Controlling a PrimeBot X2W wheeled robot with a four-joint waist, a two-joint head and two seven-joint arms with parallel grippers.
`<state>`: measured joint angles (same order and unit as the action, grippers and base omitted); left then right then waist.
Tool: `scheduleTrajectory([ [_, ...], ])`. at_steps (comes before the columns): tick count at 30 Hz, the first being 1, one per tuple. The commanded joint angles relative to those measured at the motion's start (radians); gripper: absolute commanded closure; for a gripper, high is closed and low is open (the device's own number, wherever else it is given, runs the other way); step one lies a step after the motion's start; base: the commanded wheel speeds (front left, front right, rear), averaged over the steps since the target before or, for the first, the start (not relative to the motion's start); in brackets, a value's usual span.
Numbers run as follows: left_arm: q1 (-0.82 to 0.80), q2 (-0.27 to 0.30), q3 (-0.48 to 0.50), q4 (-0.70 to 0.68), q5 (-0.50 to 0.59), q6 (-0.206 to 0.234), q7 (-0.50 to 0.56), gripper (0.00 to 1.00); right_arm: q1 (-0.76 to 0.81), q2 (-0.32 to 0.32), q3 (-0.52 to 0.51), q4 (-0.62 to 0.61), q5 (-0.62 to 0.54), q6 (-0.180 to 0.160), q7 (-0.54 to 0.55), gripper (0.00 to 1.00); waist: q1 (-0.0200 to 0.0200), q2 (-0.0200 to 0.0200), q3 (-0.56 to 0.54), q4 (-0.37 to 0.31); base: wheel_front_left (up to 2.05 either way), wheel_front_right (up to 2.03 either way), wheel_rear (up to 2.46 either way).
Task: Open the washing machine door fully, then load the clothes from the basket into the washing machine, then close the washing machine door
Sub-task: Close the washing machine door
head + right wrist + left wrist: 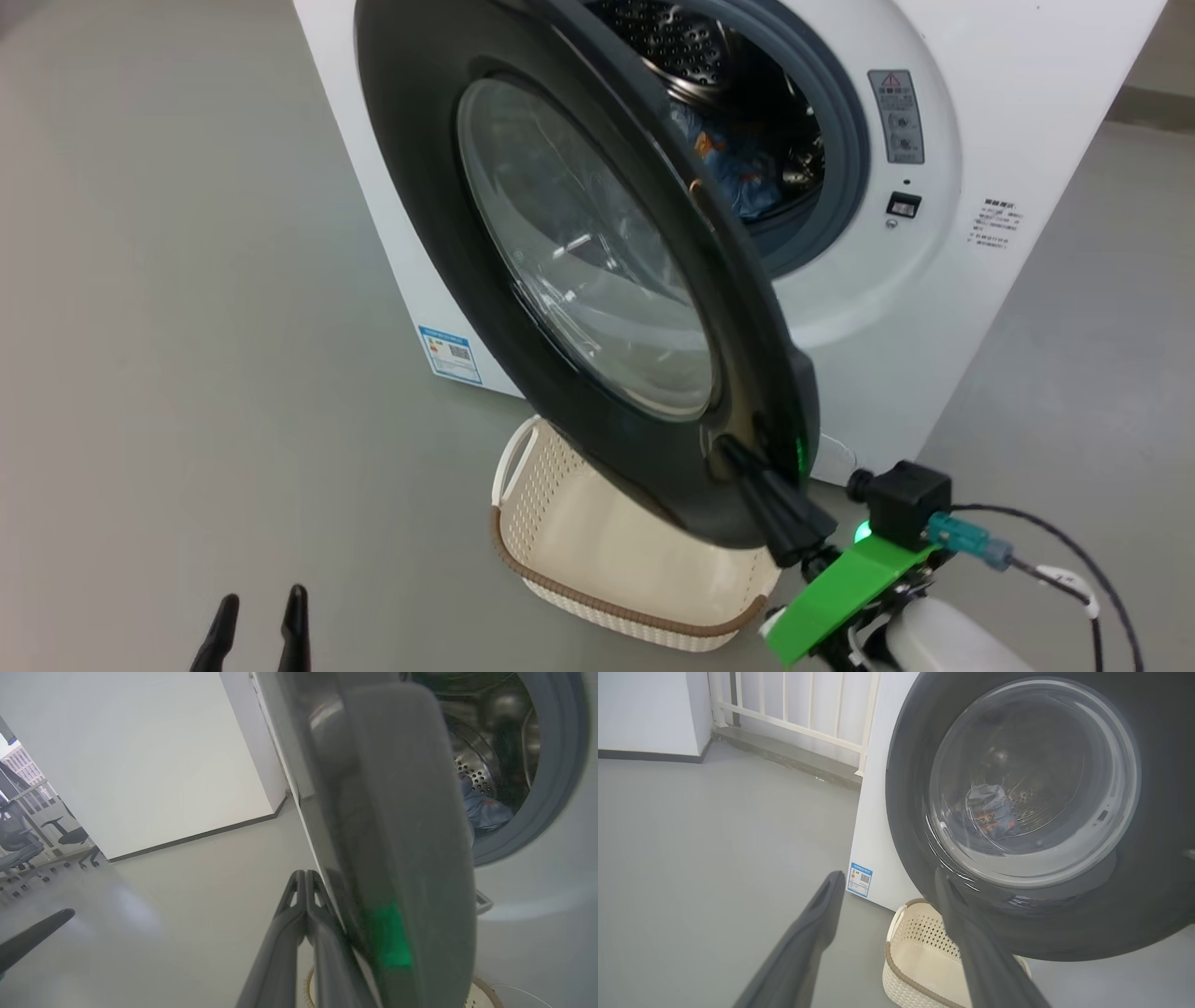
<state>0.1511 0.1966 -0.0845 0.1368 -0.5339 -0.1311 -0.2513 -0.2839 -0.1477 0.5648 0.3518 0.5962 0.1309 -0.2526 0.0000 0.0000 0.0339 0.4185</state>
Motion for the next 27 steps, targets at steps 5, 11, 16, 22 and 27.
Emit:
scheduleTrajectory([
  [5, -0.080, -0.002, 0.015, -0.036, 0.004, 0.000, -0.010, 0.00, -0.077, -0.026, -0.046, -0.016, -0.034, 0.000, -0.009, 1.00, 0.0000, 0.0000, 0.049, -0.014, 0.00, 0.00, 0.00],
  [11, -0.116, -0.009, -0.001, -0.038, 0.002, 0.000, -0.010, 0.00, -0.131, -0.045, -0.092, -0.001, -0.042, 0.000, -0.009, 1.00, 0.0000, 0.0000, 0.095, -0.019, 0.00, 0.00, 0.00],
  [16, -0.148, -0.016, -0.010, -0.042, -0.002, 0.000, -0.010, 0.00, -0.181, -0.062, -0.129, 0.010, -0.047, 0.000, -0.009, 1.00, 0.0000, 0.0000, 0.135, -0.016, 0.00, 0.00, 0.00],
  [22, -0.178, -0.025, -0.033, -0.054, -0.004, 0.000, -0.010, 0.00, -0.247, -0.089, -0.171, 0.024, -0.051, 0.000, -0.009, 1.00, 0.0000, 0.0000, 0.180, -0.006, 0.00, 0.00, 0.00],
  [27, -0.209, -0.030, -0.051, -0.058, -0.008, 0.000, -0.010, 0.00, -0.307, -0.108, -0.200, 0.032, -0.054, 0.000, -0.009, 1.00, 0.0000, 0.0000, 0.214, 0.008, 0.00, 0.00, 0.00],
])
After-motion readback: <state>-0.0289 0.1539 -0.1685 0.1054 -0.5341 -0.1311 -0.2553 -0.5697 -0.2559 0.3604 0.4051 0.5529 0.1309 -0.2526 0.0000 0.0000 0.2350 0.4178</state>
